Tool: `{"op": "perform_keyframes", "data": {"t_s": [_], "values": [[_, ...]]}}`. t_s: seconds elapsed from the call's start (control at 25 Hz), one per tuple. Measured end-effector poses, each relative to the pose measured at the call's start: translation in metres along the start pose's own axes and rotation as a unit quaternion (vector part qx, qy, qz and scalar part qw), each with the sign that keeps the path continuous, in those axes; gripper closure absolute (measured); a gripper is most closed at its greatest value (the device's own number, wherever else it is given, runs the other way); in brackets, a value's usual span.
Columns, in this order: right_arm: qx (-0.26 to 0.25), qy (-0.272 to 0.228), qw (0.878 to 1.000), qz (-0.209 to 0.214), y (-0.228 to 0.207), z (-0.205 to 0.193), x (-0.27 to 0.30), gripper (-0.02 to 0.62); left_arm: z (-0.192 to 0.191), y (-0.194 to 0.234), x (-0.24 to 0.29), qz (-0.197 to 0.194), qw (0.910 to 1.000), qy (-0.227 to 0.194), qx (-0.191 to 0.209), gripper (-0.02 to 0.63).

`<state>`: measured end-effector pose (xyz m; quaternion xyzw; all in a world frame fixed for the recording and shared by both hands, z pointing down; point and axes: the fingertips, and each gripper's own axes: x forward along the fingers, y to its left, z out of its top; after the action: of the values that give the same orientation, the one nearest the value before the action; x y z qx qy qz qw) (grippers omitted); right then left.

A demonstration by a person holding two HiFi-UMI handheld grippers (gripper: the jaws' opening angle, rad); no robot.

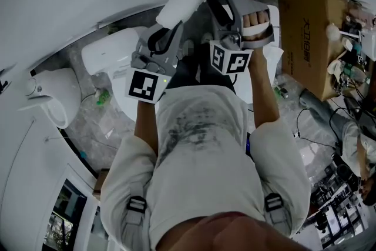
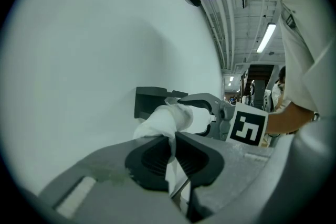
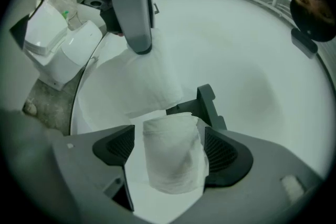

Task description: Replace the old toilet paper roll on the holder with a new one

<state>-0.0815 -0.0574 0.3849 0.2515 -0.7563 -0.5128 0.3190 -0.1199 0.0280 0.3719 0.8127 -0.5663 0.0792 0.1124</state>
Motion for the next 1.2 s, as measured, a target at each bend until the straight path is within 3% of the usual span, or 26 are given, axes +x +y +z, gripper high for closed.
{"op": "perform_keyframes", "data": {"t_s": [0.24, 0.44, 0.72, 0.92, 1.2], "values": [[0.099, -0.002, 0.995, 0.006, -0.002, -0.001, -0.02, 0.212, 0.006, -0.001, -0.003, 0.003, 1.0, -0.005, 0.006, 0.584], [0.218, -0.02, 0.976, -0.007, -0.016, 0.001, -0.036, 0.316, 0.01, -0.001, -0.006, 0.007, 0.9999, -0.01, 0.011, 0.584], [0.349, -0.051, 0.936, -0.009, -0.045, 0.011, -0.056, 0.453, 0.023, -0.003, -0.012, 0.01, 0.9996, -0.021, 0.016, 0.584], [0.439, -0.077, 0.895, -0.004, -0.065, 0.009, -0.068, 0.583, 0.035, -0.01, -0.012, 0.007, 0.9994, -0.029, 0.019, 0.584], [0.527, -0.077, 0.846, 0.011, -0.07, 0.005, -0.076, 0.594, 0.05, -0.01, -0.017, 0.005, 0.9988, -0.044, 0.021, 0.584]]}}
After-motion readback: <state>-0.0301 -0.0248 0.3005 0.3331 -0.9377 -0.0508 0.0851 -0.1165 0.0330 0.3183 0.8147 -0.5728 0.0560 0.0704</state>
